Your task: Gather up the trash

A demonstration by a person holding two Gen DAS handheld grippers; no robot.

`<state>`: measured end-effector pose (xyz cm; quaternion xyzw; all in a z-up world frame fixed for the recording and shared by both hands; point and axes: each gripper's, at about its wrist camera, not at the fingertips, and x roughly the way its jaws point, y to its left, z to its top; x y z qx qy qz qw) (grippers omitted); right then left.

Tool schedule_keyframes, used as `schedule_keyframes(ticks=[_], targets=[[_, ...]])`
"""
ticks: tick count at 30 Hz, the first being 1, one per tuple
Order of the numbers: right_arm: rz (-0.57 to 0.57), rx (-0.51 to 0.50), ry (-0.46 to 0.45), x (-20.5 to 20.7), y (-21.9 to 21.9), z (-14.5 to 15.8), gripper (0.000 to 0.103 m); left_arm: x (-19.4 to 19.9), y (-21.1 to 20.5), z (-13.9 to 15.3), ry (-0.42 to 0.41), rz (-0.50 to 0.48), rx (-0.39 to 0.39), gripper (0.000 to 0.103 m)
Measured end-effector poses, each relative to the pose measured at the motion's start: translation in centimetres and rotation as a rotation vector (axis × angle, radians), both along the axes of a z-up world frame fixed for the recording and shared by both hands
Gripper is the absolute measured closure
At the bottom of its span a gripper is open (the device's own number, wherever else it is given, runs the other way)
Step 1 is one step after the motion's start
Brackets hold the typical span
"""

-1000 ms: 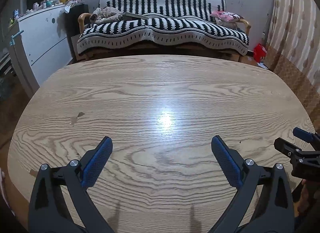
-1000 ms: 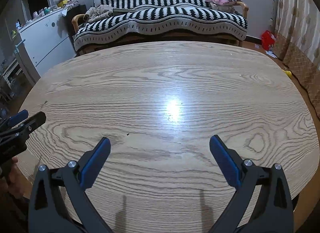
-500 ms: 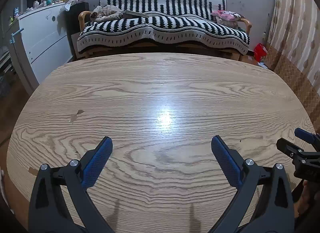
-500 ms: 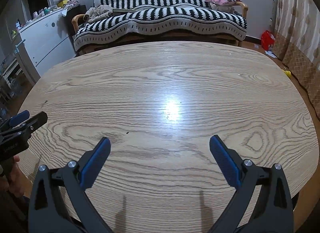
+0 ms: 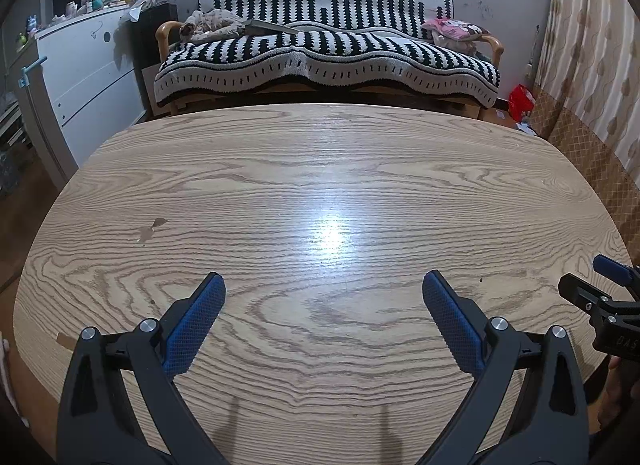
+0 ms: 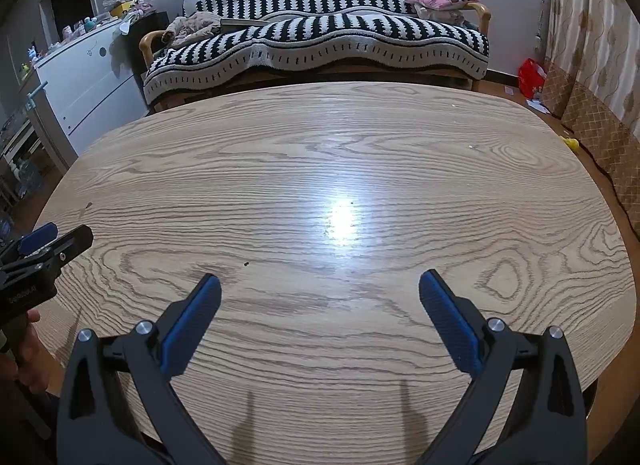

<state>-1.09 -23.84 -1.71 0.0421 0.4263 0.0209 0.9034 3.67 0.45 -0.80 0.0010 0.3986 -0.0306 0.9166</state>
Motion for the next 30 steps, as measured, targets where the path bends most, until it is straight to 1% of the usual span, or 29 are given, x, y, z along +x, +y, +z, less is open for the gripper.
schedule_keyframes(ticks=[10, 16, 21, 24, 27, 30], targets=[[-0.003, 0.001, -0.002, 0.0, 0.0, 0.0, 0.007, -0.2, 0.0, -0.3, 0.006, 0.016, 0.002, 0.007], [-0.003, 0.000, -0.002, 0.0, -0.1, 0.0, 0.007, -0.6, -0.3, -0.2, -0.006, 0.017, 0.025, 0.007], [-0.003, 0.005, -0.006, -0.1, -0.3, 0.0, 0.007, -1.1, -0.6, 0.1, -0.021, 0.001, 0.022, 0.007], [-0.002, 0.004, -0.005, -0.1, -0.2, 0.0, 0.007, -1.1, -0.5, 0.1, -0.027, 0.007, 0.030, 0.007], [-0.002, 0.004, -0.006, -0.1, -0.3, 0.0, 0.007, -0.9, -0.2, 0.2, -0.020, 0.026, 0.028, 0.007], [-0.002, 0.004, -0.005, -0.1, -0.3, -0.1, 0.007, -0.7, 0.0, 0.0, -0.005, 0.025, 0.022, 0.007]])
